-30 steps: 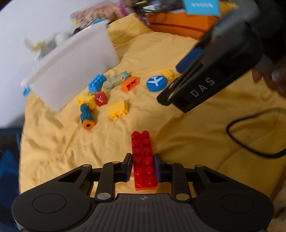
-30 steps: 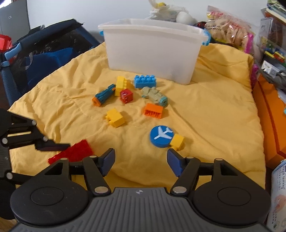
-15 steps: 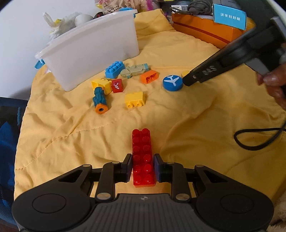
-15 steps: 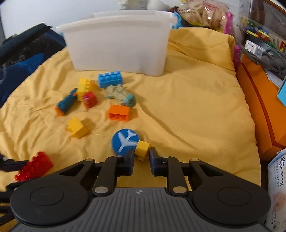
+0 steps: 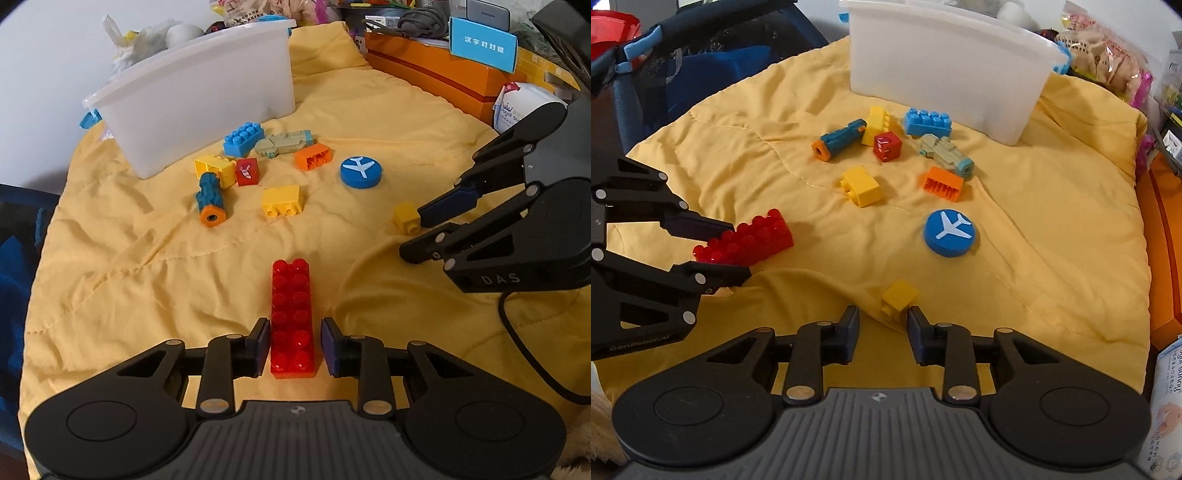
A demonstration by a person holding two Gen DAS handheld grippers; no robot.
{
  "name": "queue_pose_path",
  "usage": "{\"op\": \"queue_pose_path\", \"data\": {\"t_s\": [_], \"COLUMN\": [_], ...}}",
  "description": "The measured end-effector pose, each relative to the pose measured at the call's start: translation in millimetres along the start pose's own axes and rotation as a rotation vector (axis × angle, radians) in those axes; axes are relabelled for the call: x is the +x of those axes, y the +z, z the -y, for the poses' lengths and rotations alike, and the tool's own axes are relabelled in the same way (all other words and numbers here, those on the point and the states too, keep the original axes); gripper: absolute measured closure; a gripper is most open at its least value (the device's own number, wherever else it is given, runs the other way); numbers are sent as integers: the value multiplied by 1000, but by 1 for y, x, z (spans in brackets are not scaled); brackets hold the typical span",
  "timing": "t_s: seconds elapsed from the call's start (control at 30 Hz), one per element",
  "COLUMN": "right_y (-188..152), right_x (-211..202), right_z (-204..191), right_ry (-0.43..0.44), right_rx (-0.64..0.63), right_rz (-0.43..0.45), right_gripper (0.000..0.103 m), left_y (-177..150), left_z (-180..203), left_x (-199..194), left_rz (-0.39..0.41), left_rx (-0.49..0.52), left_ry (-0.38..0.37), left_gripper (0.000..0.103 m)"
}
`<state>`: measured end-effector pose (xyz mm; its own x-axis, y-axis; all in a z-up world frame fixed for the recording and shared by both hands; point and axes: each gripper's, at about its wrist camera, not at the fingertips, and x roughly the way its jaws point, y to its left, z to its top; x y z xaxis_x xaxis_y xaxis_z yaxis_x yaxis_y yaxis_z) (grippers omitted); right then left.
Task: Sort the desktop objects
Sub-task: 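Grasp small yellow brick with right tool while left tool holds the red brick, then carry red and yellow bricks over the white bin and open both tools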
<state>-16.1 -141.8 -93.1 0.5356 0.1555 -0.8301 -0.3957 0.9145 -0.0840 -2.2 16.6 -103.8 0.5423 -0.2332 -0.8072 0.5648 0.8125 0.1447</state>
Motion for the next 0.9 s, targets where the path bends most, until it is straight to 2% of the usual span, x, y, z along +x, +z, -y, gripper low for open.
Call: {"op": "queue_pose_path", "data": {"t_s": [0.2,0.3,0.43,0.5,0.7,0.8,0.9], "right_y": [3,4,8,11,34,58,89], "right_x": [2,9,2,-6,-25,-30,-37], "right_z": [12,17,11,12,19,25,37], "right_ry": [-21,10,2,6,19,-1,-31], "right_rx": [110,133,91,88,96,64,61], "right_rz": [28,9,18,33,94,144,213], "right_gripper": [68,74,77,77,77,77,77], "left_y": [-1,-1,3,9,42,68,105], "left_z": [0,-1,-7,-12,-29,-43,-65], "left_x": [1,3,-3,-11,-31,-35,-44], "left_rz": [7,5,14,35,117,167,254], "left_rx": [1,-9,-39,-51,-10,5,-17], "left_ry": [-7,-32,-67,-62,-26,11,60], "left_gripper": [69,76,76,76,76,76,76]}}
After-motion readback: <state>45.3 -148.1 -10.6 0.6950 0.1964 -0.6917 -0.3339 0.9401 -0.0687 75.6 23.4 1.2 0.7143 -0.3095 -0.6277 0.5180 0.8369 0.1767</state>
